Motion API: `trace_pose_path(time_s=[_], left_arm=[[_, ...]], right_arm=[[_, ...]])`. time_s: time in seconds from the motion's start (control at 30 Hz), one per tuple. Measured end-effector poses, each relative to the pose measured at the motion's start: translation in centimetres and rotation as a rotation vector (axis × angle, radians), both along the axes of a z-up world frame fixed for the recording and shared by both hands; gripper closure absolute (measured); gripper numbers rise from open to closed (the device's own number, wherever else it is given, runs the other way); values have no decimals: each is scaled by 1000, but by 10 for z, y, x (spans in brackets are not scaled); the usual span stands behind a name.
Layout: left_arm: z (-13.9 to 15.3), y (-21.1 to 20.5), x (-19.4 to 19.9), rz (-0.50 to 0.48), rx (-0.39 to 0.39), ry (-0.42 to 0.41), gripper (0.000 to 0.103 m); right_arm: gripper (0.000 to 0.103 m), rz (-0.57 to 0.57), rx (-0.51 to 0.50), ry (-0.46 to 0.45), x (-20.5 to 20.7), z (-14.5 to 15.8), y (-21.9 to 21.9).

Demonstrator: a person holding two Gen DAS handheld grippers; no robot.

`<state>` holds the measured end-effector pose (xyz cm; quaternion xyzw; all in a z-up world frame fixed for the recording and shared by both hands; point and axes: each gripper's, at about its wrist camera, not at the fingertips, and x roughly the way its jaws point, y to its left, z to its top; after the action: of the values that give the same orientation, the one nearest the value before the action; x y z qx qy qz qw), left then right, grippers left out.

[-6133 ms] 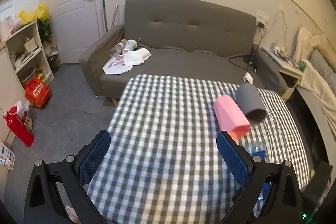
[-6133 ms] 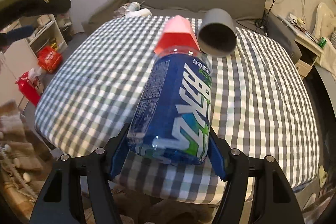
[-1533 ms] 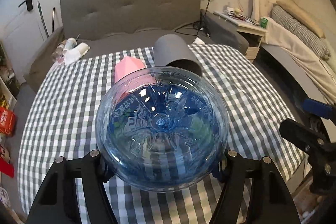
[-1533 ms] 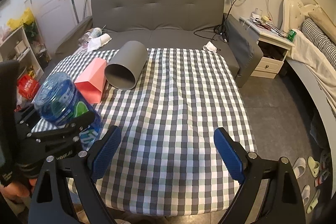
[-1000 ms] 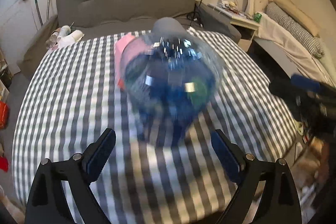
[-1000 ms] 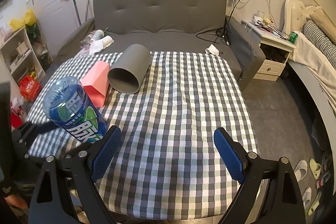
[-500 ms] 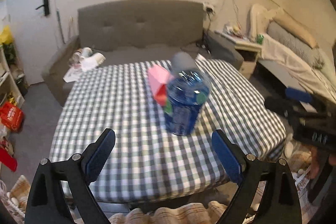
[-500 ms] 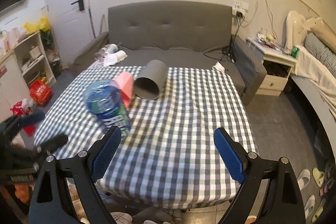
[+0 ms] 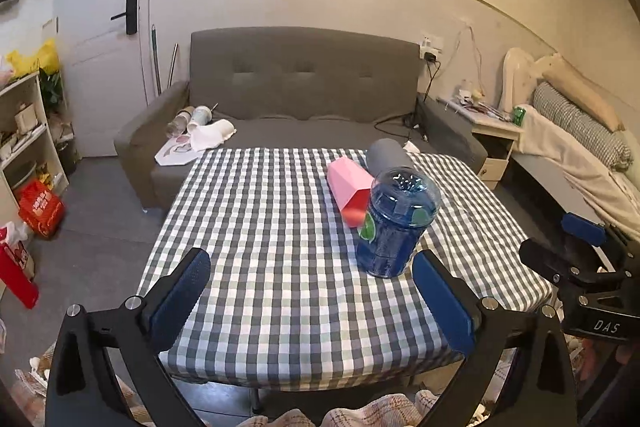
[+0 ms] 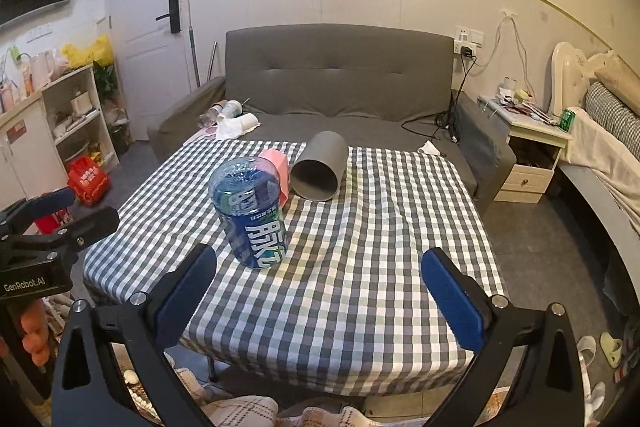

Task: Flip cup upside down

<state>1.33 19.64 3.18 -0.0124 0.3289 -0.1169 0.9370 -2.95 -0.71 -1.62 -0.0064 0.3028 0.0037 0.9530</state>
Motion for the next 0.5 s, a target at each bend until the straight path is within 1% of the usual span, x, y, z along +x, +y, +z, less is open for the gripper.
trace_pose_path(time_s=[0.5], left_arm=[[-8,-11,5,-20,20,12,0]], right_arm=[[0,-9,-2,25,9,-10,-9]])
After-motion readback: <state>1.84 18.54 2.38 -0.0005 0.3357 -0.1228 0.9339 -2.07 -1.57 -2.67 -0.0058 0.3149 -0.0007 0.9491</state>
